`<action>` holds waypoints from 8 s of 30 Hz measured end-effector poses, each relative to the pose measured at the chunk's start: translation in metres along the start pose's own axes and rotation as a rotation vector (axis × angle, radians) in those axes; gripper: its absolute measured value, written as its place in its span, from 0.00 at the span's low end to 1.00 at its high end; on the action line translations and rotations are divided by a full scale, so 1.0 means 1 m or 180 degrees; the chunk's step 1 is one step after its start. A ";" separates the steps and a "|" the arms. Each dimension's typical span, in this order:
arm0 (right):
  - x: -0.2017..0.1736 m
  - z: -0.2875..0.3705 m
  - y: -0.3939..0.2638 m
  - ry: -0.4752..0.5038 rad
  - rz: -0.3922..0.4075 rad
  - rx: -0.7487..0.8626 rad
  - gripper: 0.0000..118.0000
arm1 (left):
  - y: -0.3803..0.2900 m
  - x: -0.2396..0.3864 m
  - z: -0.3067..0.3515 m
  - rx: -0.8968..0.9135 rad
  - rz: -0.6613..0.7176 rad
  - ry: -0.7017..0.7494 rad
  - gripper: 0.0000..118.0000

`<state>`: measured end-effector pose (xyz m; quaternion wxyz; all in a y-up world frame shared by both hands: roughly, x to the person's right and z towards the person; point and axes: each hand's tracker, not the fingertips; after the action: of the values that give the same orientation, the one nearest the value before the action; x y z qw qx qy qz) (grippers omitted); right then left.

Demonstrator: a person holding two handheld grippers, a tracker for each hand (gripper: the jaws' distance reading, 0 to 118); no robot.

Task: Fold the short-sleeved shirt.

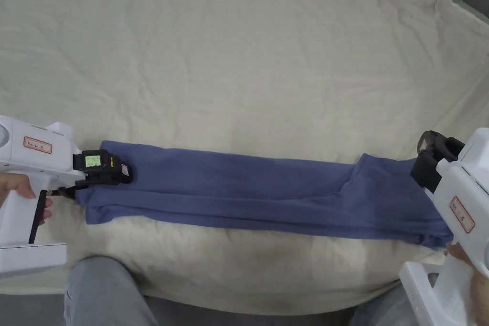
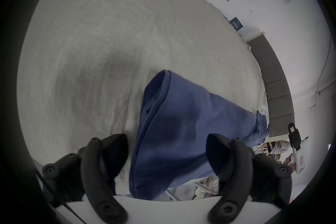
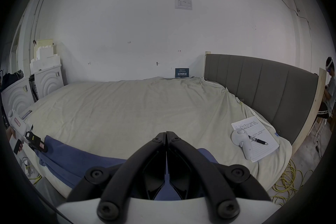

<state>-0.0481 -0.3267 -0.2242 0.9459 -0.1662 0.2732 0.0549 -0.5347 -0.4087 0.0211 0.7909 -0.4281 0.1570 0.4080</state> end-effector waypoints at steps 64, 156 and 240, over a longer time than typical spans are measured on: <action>0.049 0.028 0.010 -0.0130 -0.0257 0.0173 0.00 | -0.082 0.247 -0.067 0.1268 -0.1523 0.0366 0.00; 0.027 0.014 0.008 0.0023 -0.0233 -0.0010 0.00 | 0.007 0.079 0.026 0.0341 0.0187 0.0084 0.02; 0.015 0.017 -0.001 0.0159 -0.0336 -0.0101 0.00 | -0.134 0.220 -0.116 0.1105 -0.1608 0.0483 0.00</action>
<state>-0.0266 -0.3219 -0.2186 0.9376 -0.1966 0.2867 0.0052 -0.2828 -0.4299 -0.1041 0.9145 -0.3414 0.1716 0.1327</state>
